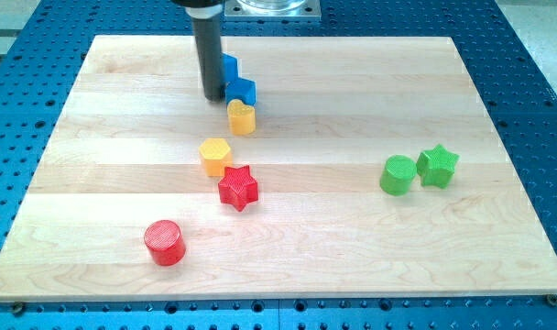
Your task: Make a vertical line using blue and yellow blocks
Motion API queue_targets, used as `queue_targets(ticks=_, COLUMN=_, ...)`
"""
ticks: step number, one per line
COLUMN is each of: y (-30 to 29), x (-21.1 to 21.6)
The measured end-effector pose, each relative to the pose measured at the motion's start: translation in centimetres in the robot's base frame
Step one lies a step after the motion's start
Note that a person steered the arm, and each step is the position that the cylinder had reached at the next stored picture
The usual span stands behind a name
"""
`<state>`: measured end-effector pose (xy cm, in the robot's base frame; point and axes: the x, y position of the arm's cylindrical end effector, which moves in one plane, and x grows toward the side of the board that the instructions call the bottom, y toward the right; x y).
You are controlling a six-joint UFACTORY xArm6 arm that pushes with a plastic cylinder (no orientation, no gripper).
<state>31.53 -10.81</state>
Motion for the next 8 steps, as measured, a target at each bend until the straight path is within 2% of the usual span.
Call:
queue_targets(ticks=1, y=-3.5, x=-4.3)
queue_targets(ticks=3, y=3.6, x=-4.5)
queue_targets(ticks=4, y=0.3, x=-4.3)
queue_targets(ticks=5, y=-5.7, x=5.4)
queue_targets(ticks=6, y=-5.5, x=13.6)
queue_targets(ticks=7, y=-0.3, x=14.1)
queue_targets(ticks=8, y=-0.5, x=14.8)
